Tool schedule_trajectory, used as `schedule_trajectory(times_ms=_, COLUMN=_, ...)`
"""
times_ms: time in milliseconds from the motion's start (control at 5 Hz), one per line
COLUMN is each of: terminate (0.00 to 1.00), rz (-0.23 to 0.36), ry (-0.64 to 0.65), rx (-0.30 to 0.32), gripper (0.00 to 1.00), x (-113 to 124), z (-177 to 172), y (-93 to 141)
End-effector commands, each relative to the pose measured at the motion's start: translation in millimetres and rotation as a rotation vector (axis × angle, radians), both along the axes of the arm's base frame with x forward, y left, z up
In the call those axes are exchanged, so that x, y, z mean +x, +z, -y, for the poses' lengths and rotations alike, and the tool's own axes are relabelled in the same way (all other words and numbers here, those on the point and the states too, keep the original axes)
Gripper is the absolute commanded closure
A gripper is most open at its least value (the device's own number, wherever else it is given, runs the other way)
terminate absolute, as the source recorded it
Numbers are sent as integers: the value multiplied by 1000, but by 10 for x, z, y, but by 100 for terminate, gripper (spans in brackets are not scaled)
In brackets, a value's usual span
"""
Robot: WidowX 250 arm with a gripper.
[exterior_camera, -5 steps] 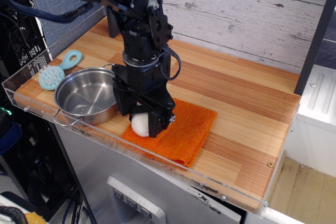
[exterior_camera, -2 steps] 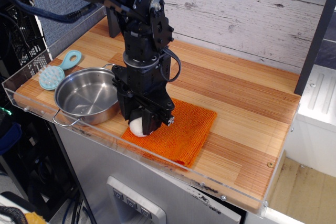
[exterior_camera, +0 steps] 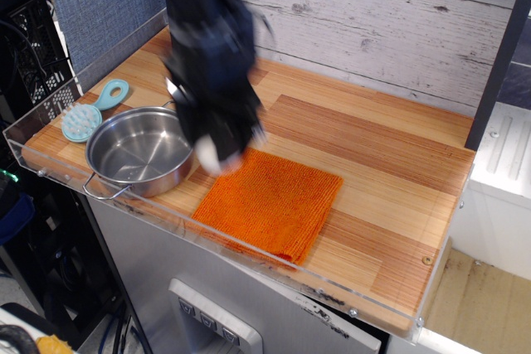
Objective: Pick up the egg from the towel and put it in the silver pot.
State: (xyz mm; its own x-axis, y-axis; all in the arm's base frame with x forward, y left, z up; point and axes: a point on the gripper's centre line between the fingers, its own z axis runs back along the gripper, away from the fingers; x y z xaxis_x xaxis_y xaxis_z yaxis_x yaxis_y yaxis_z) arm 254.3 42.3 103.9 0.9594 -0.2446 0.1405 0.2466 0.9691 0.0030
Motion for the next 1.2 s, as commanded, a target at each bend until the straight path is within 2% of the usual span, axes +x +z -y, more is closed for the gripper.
schedule_trajectory(times_ms=0, terminate=0, rz=-7, ry=145, rx=-54, gripper=100, x=-142, z=-882, y=557)
schedule_trajectory(times_ms=200, terminate=0, rz=-51, ry=169, rx=-12, gripper=100, x=-193, z=-1091, y=409)
schedule_trajectory(times_ms=400, terminate=0, rz=-87, ry=140, rx=35, gripper=100, x=-269, z=-1067, y=235)
schedule_trajectory(times_ms=600, terminate=0, rz=-107, ry=118, rx=45, gripper=100, x=-277, z=-997, y=154)
schedule_trajectory(times_ms=1000, terminate=0, rz=-100, ry=111, rx=33, gripper=100, x=-206, z=-937, y=134)
